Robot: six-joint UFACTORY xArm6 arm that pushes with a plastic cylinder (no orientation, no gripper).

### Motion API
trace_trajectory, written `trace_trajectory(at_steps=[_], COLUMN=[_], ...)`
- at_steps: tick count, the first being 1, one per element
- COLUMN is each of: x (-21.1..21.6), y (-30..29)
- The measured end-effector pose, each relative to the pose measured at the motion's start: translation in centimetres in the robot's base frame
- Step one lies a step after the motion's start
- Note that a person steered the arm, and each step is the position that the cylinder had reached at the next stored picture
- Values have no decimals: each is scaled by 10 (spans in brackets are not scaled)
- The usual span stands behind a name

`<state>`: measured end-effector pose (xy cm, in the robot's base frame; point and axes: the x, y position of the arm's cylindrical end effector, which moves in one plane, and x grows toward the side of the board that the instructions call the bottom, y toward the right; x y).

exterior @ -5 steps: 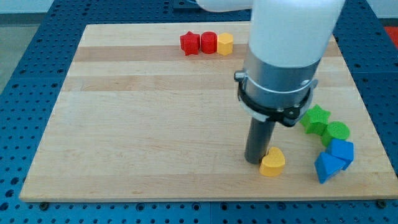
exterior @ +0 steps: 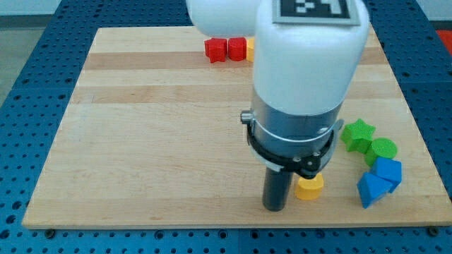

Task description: Put the heart at the bottom left side of green star

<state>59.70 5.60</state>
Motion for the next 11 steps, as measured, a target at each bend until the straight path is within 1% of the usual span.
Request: trace_trajectory(at_steps=[2, 6, 8, 9, 10, 11], x=[-2, -37, -45, -50, -50, -66], y=[30, 66, 82, 81, 45, -5])
